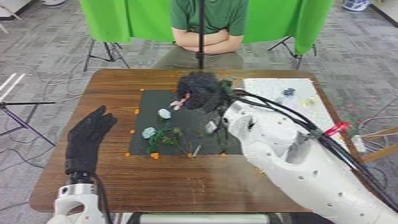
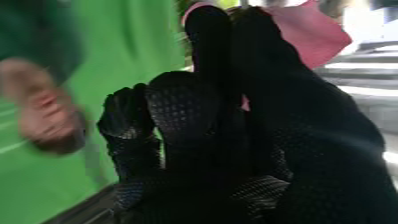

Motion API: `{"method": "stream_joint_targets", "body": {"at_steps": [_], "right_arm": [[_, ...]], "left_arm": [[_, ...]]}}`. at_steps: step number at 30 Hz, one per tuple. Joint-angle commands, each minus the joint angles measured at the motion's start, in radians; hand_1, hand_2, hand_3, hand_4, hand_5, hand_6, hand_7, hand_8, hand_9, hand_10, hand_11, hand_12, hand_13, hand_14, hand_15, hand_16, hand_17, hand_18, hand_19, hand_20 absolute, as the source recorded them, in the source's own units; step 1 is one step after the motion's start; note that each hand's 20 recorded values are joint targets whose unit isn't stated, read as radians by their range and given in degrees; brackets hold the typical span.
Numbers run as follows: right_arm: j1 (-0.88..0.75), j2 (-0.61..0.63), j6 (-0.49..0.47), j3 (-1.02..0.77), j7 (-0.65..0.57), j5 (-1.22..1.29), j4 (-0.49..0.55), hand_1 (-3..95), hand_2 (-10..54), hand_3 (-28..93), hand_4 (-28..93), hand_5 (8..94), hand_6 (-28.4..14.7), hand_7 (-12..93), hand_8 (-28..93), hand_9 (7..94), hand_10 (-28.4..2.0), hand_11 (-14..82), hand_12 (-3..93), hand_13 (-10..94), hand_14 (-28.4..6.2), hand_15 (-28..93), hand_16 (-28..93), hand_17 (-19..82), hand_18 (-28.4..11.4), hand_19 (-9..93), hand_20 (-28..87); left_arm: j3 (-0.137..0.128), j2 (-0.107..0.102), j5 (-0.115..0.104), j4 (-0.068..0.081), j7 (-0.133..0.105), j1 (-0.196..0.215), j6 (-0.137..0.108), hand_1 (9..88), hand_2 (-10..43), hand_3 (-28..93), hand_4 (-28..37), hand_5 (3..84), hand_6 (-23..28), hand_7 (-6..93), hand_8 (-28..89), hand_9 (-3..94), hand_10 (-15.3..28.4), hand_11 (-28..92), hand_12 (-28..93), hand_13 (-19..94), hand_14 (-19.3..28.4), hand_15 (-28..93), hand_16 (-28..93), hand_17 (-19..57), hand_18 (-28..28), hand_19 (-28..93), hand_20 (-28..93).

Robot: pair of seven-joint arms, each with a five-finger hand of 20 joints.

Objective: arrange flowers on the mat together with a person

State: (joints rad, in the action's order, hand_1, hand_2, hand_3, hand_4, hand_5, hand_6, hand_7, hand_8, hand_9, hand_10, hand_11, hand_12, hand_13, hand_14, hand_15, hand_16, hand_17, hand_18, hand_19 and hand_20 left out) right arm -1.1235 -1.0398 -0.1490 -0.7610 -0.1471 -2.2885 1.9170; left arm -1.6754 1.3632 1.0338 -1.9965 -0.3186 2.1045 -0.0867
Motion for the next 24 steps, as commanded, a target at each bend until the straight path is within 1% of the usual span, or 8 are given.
{"method": "stream_joint_targets", "body": {"at_steps": [1, 4, 6, 8, 15, 16, 20, 24], "right_arm": [[0.023, -0.059, -0.043, 0.108, 0.048, -0.020, -0.032, 66.1, -9.5, 57, -18, 79.4, 1.5, 19, 10, 86.9, -8.3, 10.5, 46.8, 80, -5.6, 61, 42, 41, -20.9, 82, 62], [0.028, -0.079, -0.049, 0.122, 0.055, -0.038, -0.067, 66.4, -9.5, 57, -18, 79.3, 1.5, 19, 10, 86.6, -8.3, 10.5, 46.5, 80, -5.5, 62, 42, 41, -20.8, 83, 62], [0.042, -0.100, -0.057, 0.137, 0.048, -0.049, -0.097, 66.6, -9.5, 56, -17, 79.1, 1.5, 19, 10, 86.5, -8.2, 10.5, 46.3, 80, -5.5, 62, 42, 41, -20.8, 83, 62], [0.045, -0.106, -0.054, 0.143, 0.047, -0.064, -0.118, 66.6, -9.5, 56, -17, 78.8, 1.6, 19, 10, 86.3, -8.1, 10.5, 46.1, 80, -5.6, 62, 42, 41, -20.7, 83, 62], [0.048, -0.119, -0.085, 0.150, 0.038, -0.102, -0.159, 65.0, -9.5, 57, -16, 77.5, 2.4, 19, 9, 85.4, -7.5, 10.0, 44.7, 78, -5.8, 64, 42, 41, -20.4, 83, 62], [0.047, -0.116, -0.092, 0.150, 0.038, -0.114, -0.162, 64.1, -9.5, 58, -16, 76.5, 2.3, 18, 9, 84.7, -7.7, 9.7, 44.5, 78, -5.9, 64, 42, 40, -20.4, 83, 62], [0.044, -0.116, -0.105, 0.138, 0.037, -0.116, -0.172, 62.2, -9.5, 58, -16, 73.7, 2.4, 18, 8, 81.9, -8.0, 8.8, 43.5, 75, -6.5, 65, 41, 38, -20.4, 82, 62], [0.041, -0.116, -0.123, 0.131, 0.032, -0.133, -0.180, 58.8, -9.5, 59, -17, 66.6, 3.1, 18, 3, 77.4, -8.6, 7.8, 42.4, 71, -8.2, 65, 39, 35, -20.6, 81, 62]], "left_arm": [[0.005, -0.003, -0.002, 0.012, 0.015, 0.002, 0.003, 26.7, 1.1, 69, -19.9, 49.1, 4.8, 14.2, -5, 47.2, 13.6, 19, 15, 38, 18.7, 22, 2, 10.9, 15.1, 22, 26], [0.014, -0.013, 0.010, 0.008, 0.018, 0.004, -0.005, 26.7, 1.2, 69, -20.4, 49.2, 4.9, 14.3, -4, 47.2, 13.6, 19, 16, 38, 18.7, 22, 2, 10.9, 15.1, 22, 26], [0.009, -0.007, 0.007, 0.011, 0.022, 0.000, 0.008, 26.6, 1.3, 69, -20.4, 49.3, 4.8, 14.3, -4, 47.2, 13.7, 19, 16, 38, 18.6, 22, 3, 10.9, 15.1, 22, 26], [0.020, -0.010, 0.009, 0.014, 0.016, -0.004, 0.004, 26.5, 1.3, 69, -20.5, 49.4, 4.6, 14.5, -4, 47.3, 13.8, 19, 17, 38, 18.6, 23, 3, 10.8, 15.1, 22, 26], [0.020, -0.004, 0.011, 0.019, 0.016, -0.007, 0.012, 26.7, 2.3, 67, -20.7, 49.4, 4.5, 14.4, -4, 48.0, 14.1, 18, 18, 39, 19.0, 23, 3, 10.4, 15.5, 23, 26], [0.023, -0.005, 0.007, 0.022, 0.013, -0.007, 0.010, 26.7, 2.4, 67, -20.6, 49.3, 4.5, 14.4, -4, 48.2, 13.9, 18, 18, 39, 19.0, 23, 3, 10.3, 15.6, 23, 26], [0.021, -0.003, 0.007, 0.020, 0.014, -0.004, 0.010, 26.6, 2.7, 67, -20.1, 49.1, 4.2, 14.5, -4, 48.5, 13.8, 18, 18, 39, 19.2, 23, 3, 10.2, 15.7, 24, 25], [0.021, -0.004, 0.009, 0.020, 0.019, -0.007, 0.016, 26.6, 2.8, 67, -19.8, 49.0, 4.2, 14.6, -4, 48.6, 13.9, 18, 18, 39, 19.5, 22, 4, 10.1, 15.8, 24, 25]]}}
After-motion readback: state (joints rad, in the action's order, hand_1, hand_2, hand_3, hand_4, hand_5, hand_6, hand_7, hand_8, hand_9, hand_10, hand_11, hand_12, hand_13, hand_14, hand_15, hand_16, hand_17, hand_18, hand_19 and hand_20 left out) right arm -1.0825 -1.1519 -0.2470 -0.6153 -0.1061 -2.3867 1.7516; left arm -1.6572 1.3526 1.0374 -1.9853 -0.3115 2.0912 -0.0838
